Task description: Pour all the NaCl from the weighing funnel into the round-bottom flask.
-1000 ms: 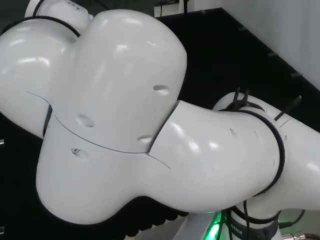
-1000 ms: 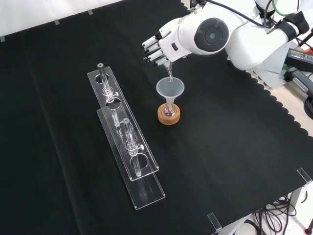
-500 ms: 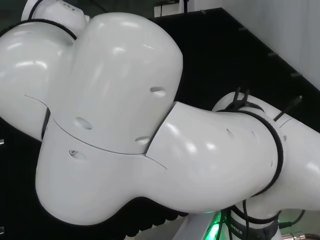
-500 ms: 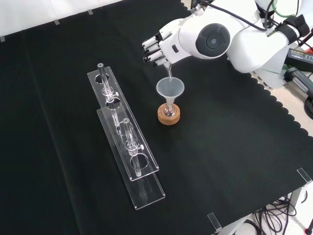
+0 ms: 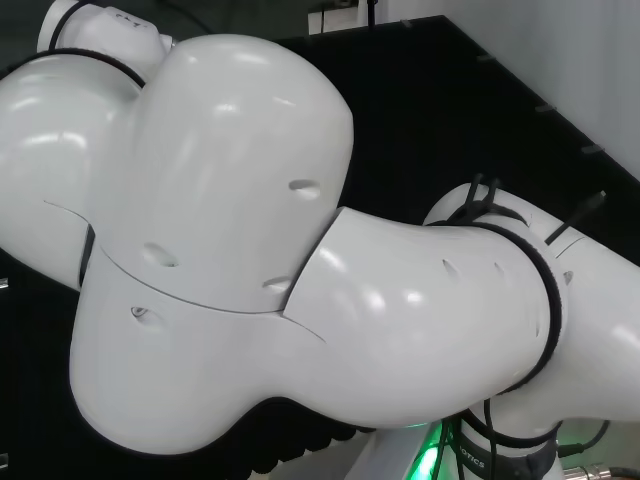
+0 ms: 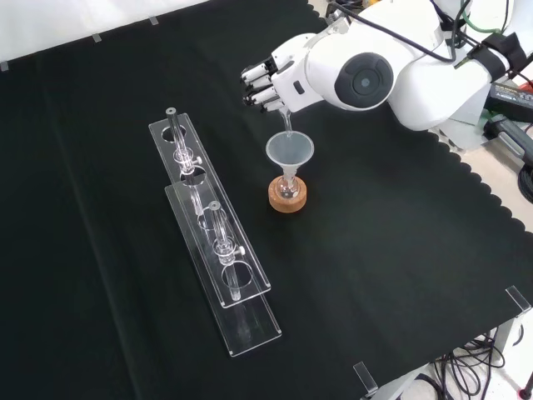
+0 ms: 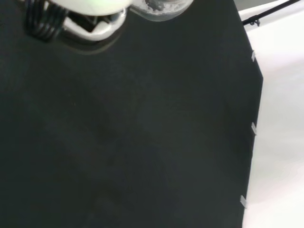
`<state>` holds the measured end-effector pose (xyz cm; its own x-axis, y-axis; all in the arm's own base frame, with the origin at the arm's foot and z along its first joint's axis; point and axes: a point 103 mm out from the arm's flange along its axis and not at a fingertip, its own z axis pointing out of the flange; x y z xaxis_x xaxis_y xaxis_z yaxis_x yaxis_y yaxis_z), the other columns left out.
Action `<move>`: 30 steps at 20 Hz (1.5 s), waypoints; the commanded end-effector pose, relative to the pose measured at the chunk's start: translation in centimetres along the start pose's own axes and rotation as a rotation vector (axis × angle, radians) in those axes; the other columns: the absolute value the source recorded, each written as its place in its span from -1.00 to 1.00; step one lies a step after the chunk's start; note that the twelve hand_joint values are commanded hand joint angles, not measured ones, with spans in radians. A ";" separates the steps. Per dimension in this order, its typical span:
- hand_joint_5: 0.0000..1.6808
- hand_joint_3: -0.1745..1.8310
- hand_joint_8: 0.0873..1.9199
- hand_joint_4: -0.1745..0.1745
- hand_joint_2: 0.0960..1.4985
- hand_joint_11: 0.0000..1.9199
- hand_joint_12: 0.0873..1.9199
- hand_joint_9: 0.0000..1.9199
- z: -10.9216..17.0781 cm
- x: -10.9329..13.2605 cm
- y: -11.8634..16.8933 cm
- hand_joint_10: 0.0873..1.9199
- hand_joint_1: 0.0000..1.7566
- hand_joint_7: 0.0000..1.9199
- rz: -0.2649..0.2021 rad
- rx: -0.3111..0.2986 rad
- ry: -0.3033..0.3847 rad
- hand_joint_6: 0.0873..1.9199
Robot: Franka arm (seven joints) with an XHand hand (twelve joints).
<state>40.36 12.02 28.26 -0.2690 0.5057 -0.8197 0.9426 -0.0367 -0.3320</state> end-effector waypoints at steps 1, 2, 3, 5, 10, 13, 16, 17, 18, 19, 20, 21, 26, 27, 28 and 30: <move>0.33 -0.09 -0.39 1.00 -0.16 -0.34 0.22 -0.13 -0.3 0.0 -0.1 -0.61 0.23 -0.42 0.009 0.005 -0.036 -0.03; 0.33 -0.09 -0.39 1.00 -0.16 -0.34 0.22 -0.13 -0.3 0.0 -0.1 -0.61 0.23 -0.42 0.011 0.008 -0.043 -0.03; 0.33 -0.09 -0.39 1.00 -0.16 -0.34 0.22 -0.13 -0.3 0.0 -0.1 -0.62 0.23 -0.42 0.011 0.009 -0.044 -0.03; 0.33 -0.09 -0.39 1.00 -0.16 -0.34 0.22 -0.13 -0.4 0.1 -0.1 -0.62 0.23 -0.42 0.013 0.013 -0.051 -0.03; 0.33 -0.09 -0.39 1.00 -0.16 -0.35 0.22 -0.13 -0.7 0.3 -0.2 -0.61 0.23 -0.42 0.017 0.009 -0.076 -0.03; 0.33 -0.09 -0.39 1.00 -0.16 -0.35 0.22 -0.13 -1.0 0.5 -0.2 -0.61 0.23 -0.42 0.020 0.011 -0.113 -0.03; 0.33 -0.09 -0.39 1.00 -0.16 -0.35 0.22 -0.13 -1.2 0.5 -0.3 -0.61 0.23 -0.42 0.024 0.009 -0.125 -0.03; 0.33 -0.09 -0.39 1.00 -0.16 -0.35 0.22 -0.13 -1.2 0.5 -0.3 -0.61 0.23 -0.42 0.025 0.010 -0.128 -0.03; 0.33 -0.09 -0.39 1.00 -0.16 -0.35 0.21 -0.13 -1.2 0.5 -0.3 -0.61 0.23 -0.42 0.025 0.011 -0.138 -0.03; 0.33 -0.09 -0.39 1.00 -0.16 -0.35 0.21 -0.13 -1.2 0.5 -0.3 -0.61 0.23 -0.42 0.025 0.011 -0.143 -0.03; 0.33 -0.09 -0.39 1.00 -0.16 -0.35 0.21 -0.13 -1.3 0.6 -0.3 -0.61 0.23 -0.42 0.026 0.011 -0.150 -0.03; 0.33 -0.09 -0.39 1.00 -0.16 -0.35 0.21 -0.14 -1.3 0.6 -0.3 -0.61 0.23 -0.42 0.027 0.013 -0.153 -0.03; 0.33 -0.09 -0.39 1.00 -0.16 -0.35 0.21 -0.14 -1.8 0.8 -0.4 -0.61 0.23 -0.42 0.029 0.009 -0.175 -0.03; 0.33 -0.09 -0.39 1.00 -0.16 -0.35 0.21 -0.14 -2.0 0.8 -0.4 -0.61 0.23 -0.42 0.031 0.009 -0.183 -0.03; 0.33 -0.09 -0.39 1.00 -0.16 -0.35 0.21 -0.14 -2.1 0.9 -0.4 -0.61 0.23 -0.42 0.032 0.009 -0.187 -0.03; 0.33 -0.10 -0.39 1.00 -0.16 -0.35 0.21 -0.14 -2.2 0.9 -0.4 -0.61 0.23 -0.42 0.033 0.011 -0.197 -0.03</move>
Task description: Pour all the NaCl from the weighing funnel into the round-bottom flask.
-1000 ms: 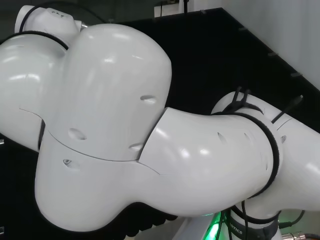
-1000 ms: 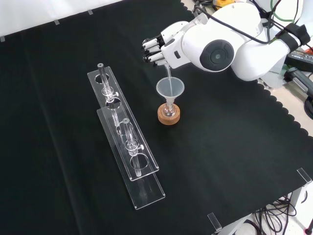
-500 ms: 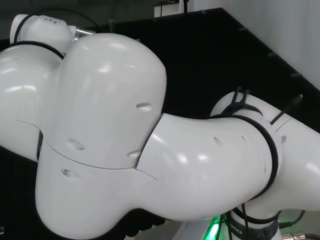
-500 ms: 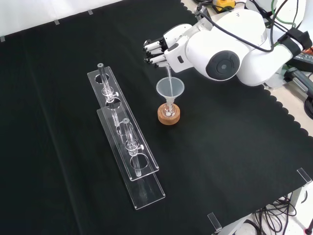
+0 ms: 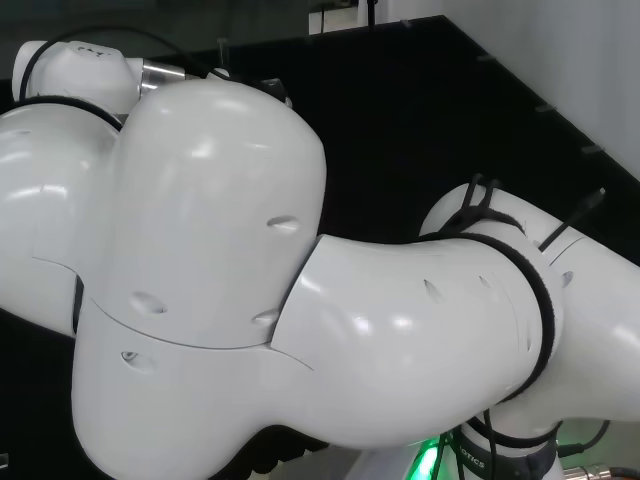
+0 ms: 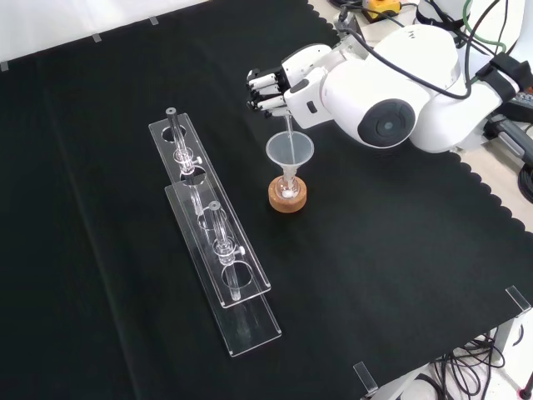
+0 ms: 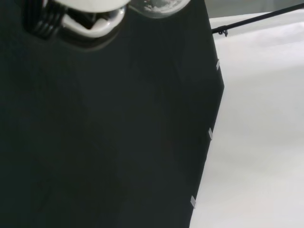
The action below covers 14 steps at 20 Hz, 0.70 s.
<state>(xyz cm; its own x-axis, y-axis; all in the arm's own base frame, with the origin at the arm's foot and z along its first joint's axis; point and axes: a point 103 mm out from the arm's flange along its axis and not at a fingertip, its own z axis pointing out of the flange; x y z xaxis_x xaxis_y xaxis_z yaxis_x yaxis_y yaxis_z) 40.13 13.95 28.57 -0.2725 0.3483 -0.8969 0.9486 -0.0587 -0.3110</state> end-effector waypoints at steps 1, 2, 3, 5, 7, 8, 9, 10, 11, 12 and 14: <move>0.33 -0.10 -0.39 1.00 -0.16 -0.35 0.21 -0.14 -0.5 0.1 -0.1 -0.61 0.23 -0.42 0.005 0.001 -0.024 -0.03; 0.33 -0.10 -0.39 1.00 -0.16 -0.35 0.21 -0.14 -0.6 0.1 0.0 -0.61 0.23 -0.42 0.004 0.002 -0.024 -0.03; 0.33 -0.10 -0.39 1.00 -0.16 -0.35 0.21 -0.14 -0.6 0.1 0.0 -0.61 0.23 -0.43 0.004 0.003 -0.027 -0.03; 0.33 -0.10 -0.39 1.00 -0.16 -0.35 0.21 -0.14 -0.6 0.1 0.0 -0.61 0.23 -0.43 0.004 0.008 -0.036 -0.03; 0.33 -0.10 -0.39 1.00 -0.16 -0.35 0.21 -0.14 -0.7 0.1 0.1 -0.61 0.23 -0.43 0.007 0.013 -0.048 -0.03; 0.33 -0.10 -0.39 1.00 -0.16 -0.35 0.21 -0.14 -0.7 0.1 0.2 -0.62 0.23 -0.43 0.008 0.015 -0.054 -0.03; 0.33 -0.10 -0.39 1.00 -0.16 -0.35 0.21 -0.14 -0.7 0.1 0.2 -0.62 0.23 -0.43 0.008 0.017 -0.056 -0.04; 0.33 -0.10 -0.39 1.00 -0.16 -0.35 0.21 -0.14 -0.8 0.2 0.3 -0.62 0.23 -0.43 0.009 0.019 -0.063 -0.04; 0.33 -0.10 -0.39 1.00 -0.16 -0.35 0.21 -0.14 -0.8 0.2 0.3 -0.62 0.23 -0.43 0.010 0.020 -0.068 -0.04; 0.33 -0.10 -0.39 1.00 -0.16 -0.35 0.21 -0.14 -0.9 0.2 0.3 -0.62 0.23 -0.43 0.011 0.021 -0.075 -0.04; 0.34 -0.10 -0.39 1.00 -0.16 -0.35 0.21 -0.15 -1.0 0.2 0.4 -0.62 0.23 -0.43 0.015 0.024 -0.103 -0.04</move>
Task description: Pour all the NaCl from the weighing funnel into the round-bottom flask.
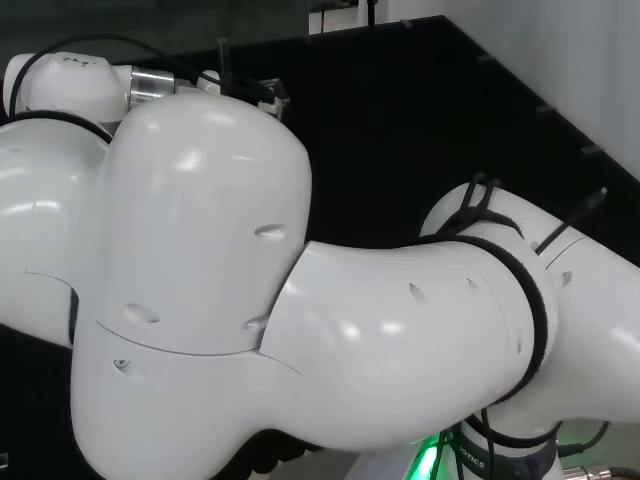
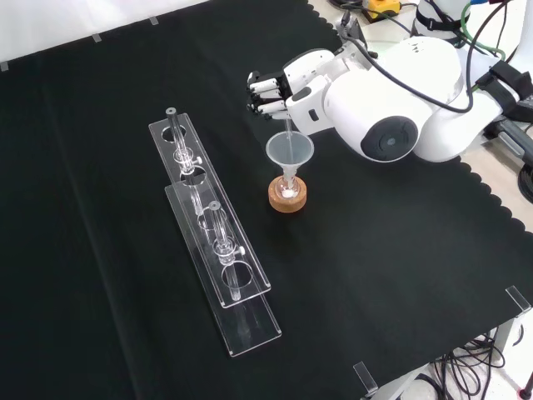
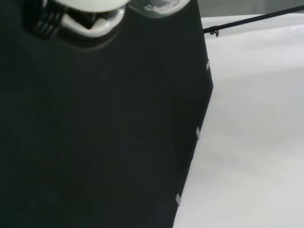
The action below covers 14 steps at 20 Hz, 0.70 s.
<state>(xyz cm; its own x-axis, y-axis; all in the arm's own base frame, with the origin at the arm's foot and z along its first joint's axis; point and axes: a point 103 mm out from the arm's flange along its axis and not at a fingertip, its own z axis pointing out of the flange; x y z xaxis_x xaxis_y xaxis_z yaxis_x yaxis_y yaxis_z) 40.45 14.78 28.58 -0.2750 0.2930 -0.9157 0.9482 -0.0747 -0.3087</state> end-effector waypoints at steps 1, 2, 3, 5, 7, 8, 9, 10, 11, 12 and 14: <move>0.34 -0.10 -0.39 1.00 -0.16 -0.35 0.21 -0.15 -0.3 -0.1 0.1 -0.62 0.23 -0.43 0.012 0.007 -0.059 -0.04; 0.34 -0.10 -0.39 1.00 -0.16 -0.35 0.21 -0.15 -0.4 -0.2 0.1 -0.62 0.23 -0.43 0.014 0.005 -0.062 -0.04; 0.34 -0.10 -0.39 1.00 -0.16 -0.35 0.21 -0.15 -0.5 -0.2 0.1 -0.62 0.23 -0.43 0.015 0.004 -0.064 -0.04; 0.34 -0.10 -0.39 1.00 -0.16 -0.35 0.21 -0.15 -0.6 -0.1 0.1 -0.62 0.23 -0.43 0.014 0.002 -0.068 -0.04; 0.34 -0.10 -0.39 1.00 -0.16 -0.35 0.21 -0.15 -0.7 0.0 0.1 -0.62 0.23 -0.43 0.014 0.003 -0.073 -0.04; 0.34 -0.10 -0.38 1.00 -0.16 -0.35 0.21 -0.15 -0.7 0.0 0.1 -0.62 0.23 -0.43 0.014 0.002 -0.075 -0.04; 0.34 -0.10 -0.38 1.00 -0.16 -0.35 0.21 -0.15 -0.8 0.0 0.1 -0.62 0.23 -0.43 0.014 0.002 -0.076 -0.04; 0.34 -0.10 -0.38 1.00 -0.16 -0.35 0.21 -0.15 -0.8 0.0 0.1 -0.62 0.23 -0.43 0.014 0.002 -0.079 -0.04; 0.34 -0.10 -0.38 1.00 -0.16 -0.35 0.21 -0.15 -0.9 0.1 0.0 -0.62 0.23 -0.43 0.014 0.002 -0.082 -0.04; 0.34 -0.10 -0.38 1.00 -0.16 -0.35 0.21 -0.15 -0.9 0.1 0.0 -0.62 0.23 -0.43 0.014 0.001 -0.082 -0.04; 0.34 -0.10 -0.38 1.00 -0.16 -0.35 0.21 -0.15 -1.0 0.1 0.0 -0.62 0.23 -0.43 0.015 0.000 -0.087 -0.04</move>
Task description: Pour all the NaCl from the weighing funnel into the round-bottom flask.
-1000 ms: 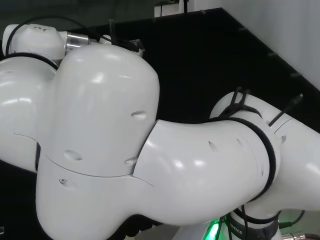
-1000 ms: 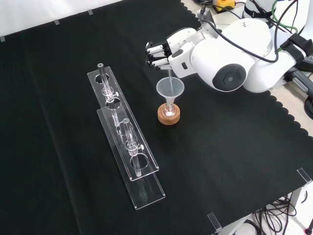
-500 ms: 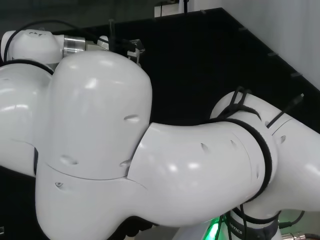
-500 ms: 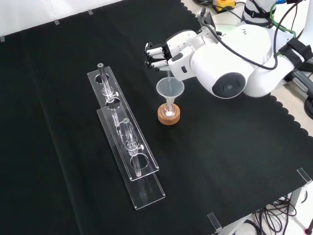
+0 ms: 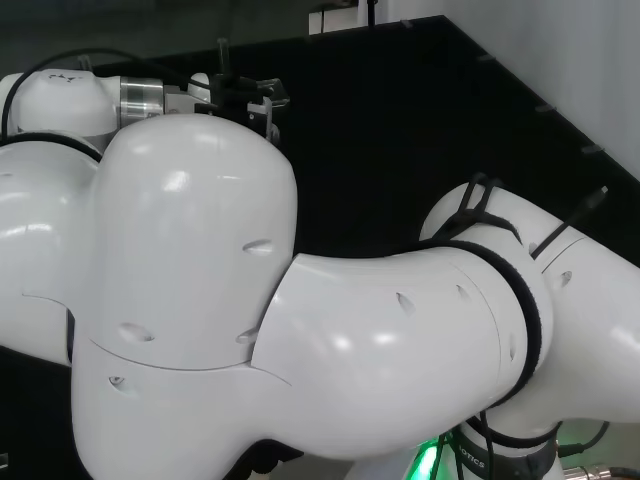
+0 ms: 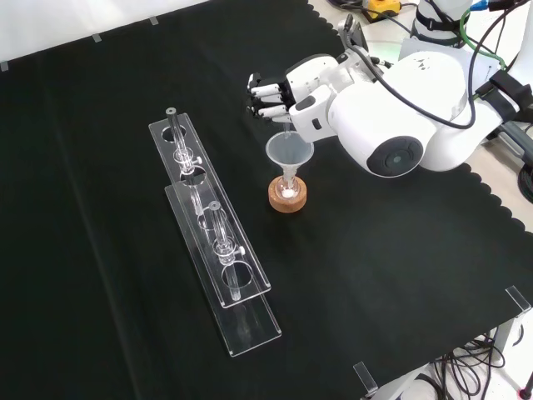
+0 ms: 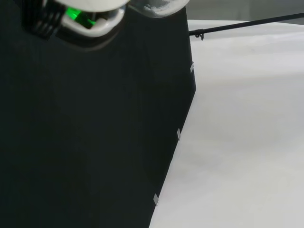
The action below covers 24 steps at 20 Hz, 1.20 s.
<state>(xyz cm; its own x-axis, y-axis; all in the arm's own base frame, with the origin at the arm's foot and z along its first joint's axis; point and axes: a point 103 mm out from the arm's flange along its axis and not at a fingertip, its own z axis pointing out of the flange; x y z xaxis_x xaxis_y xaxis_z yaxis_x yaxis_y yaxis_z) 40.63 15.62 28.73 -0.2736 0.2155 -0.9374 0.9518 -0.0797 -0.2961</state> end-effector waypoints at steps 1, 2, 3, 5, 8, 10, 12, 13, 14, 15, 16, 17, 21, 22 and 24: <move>0.34 -0.10 -0.38 1.00 -0.16 -0.35 0.21 -0.15 -0.2 0.1 -0.1 -0.62 0.23 -0.43 0.001 -0.001 -0.011 -0.04; 0.34 -0.10 -0.38 1.00 -0.16 -0.35 0.21 -0.15 -0.2 0.1 -0.1 -0.62 0.23 -0.43 0.001 -0.001 -0.014 -0.04; 0.34 -0.10 -0.38 1.00 -0.16 -0.35 0.21 -0.15 -0.2 0.2 -0.1 -0.62 0.23 -0.43 0.001 -0.001 -0.015 -0.04; 0.34 -0.10 -0.38 1.00 -0.16 -0.35 0.21 -0.15 -0.3 0.2 -0.1 -0.62 0.23 -0.43 0.001 -0.002 -0.023 -0.04; 0.34 -0.10 -0.38 1.00 -0.16 -0.35 0.21 -0.15 -0.5 0.3 -0.1 -0.62 0.23 -0.43 0.005 -0.002 -0.028 -0.04; 0.34 -0.10 -0.38 1.00 -0.16 -0.35 0.20 -0.15 -0.5 0.4 -0.1 -0.62 0.23 -0.43 0.005 -0.003 -0.028 -0.04; 0.34 -0.10 -0.38 1.00 -0.16 -0.35 0.20 -0.16 -0.6 0.4 0.0 -0.62 0.23 -0.43 0.006 -0.003 -0.032 -0.04; 0.34 -0.10 -0.38 1.00 -0.16 -0.35 0.20 -0.16 -0.6 0.4 0.0 -0.62 0.23 -0.43 0.008 -0.001 -0.036 -0.04; 0.34 -0.10 -0.38 1.00 -0.16 -0.35 0.20 -0.16 -0.6 0.4 0.0 -0.62 0.23 -0.43 0.009 0.001 -0.035 -0.04; 0.34 -0.10 -0.38 1.00 -0.16 -0.35 0.20 -0.16 -0.6 0.4 0.1 -0.62 0.23 -0.43 0.012 0.003 -0.040 -0.04; 0.34 -0.10 -0.38 1.00 -0.16 -0.35 0.20 -0.16 -0.6 0.4 0.1 -0.62 0.23 -0.43 0.014 0.003 -0.044 -0.04; 0.34 -0.10 -0.38 1.00 -0.16 -0.35 0.20 -0.16 -0.6 0.3 0.1 -0.62 0.23 -0.43 0.015 0.005 -0.045 -0.04; 0.34 -0.10 -0.38 1.00 -0.16 -0.35 0.20 -0.16 -0.5 0.2 0.2 -0.62 0.23 -0.43 0.020 0.010 -0.040 -0.04; 0.34 -0.10 -0.38 1.00 -0.16 -0.35 0.20 -0.16 -0.5 0.1 0.2 -0.62 0.23 -0.43 0.020 0.011 -0.028 -0.04; 0.34 -0.10 -0.38 1.00 -0.16 -0.35 0.20 -0.16 -0.3 0.0 0.2 -0.62 0.23 -0.43 0.019 0.013 -0.013 -0.04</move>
<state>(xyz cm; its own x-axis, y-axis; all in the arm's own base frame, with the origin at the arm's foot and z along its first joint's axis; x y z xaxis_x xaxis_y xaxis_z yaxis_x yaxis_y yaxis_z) 40.83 16.16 28.65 -0.2597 0.1780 -0.9491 0.9558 -0.0931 -0.2790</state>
